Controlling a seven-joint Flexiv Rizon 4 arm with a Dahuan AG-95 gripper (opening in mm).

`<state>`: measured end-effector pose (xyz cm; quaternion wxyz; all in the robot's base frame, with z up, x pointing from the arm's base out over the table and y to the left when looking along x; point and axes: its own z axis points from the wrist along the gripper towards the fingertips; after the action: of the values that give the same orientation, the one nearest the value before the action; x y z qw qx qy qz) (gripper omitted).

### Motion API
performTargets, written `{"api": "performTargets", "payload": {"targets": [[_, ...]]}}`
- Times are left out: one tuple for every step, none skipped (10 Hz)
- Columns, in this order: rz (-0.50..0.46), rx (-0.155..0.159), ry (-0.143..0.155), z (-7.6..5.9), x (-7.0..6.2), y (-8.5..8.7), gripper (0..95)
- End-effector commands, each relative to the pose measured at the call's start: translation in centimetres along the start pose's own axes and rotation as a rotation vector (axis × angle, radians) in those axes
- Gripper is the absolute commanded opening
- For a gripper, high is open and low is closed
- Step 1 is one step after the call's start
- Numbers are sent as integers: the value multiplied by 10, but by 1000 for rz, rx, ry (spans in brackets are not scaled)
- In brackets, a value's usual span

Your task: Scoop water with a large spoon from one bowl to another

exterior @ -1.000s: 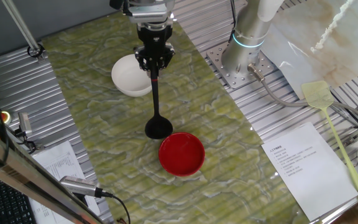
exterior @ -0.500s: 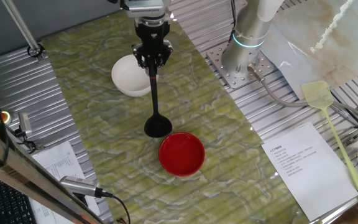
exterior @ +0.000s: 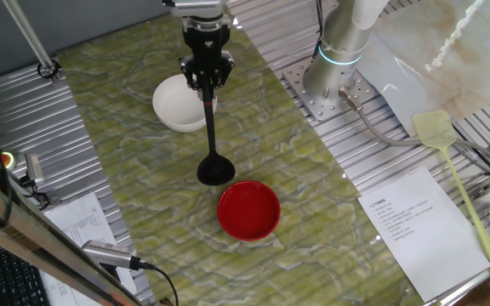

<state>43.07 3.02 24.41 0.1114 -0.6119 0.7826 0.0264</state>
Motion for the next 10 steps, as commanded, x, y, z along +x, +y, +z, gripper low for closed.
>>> {"api": "performTargets", "payload": {"targets": [[-10, 2, -8, 1, 2, -2, 0], [-15, 2, -8, 1, 4, -2, 0], [-16, 2, -9, 0, 5, -2, 0], [-18, 2, -9, 0, 6, -3, 0], [-21, 2, -9, -1, 8, -3, 0], [-23, 2, -10, -1, 10, -4, 0], [-25, 2, -11, -2, 12, -4, 0], [-26, 2, -10, -2, 12, -4, 0], [-31, 1, -10, -3, 15, -5, 0], [-33, 1, -10, -4, 17, -5, 0]]}}
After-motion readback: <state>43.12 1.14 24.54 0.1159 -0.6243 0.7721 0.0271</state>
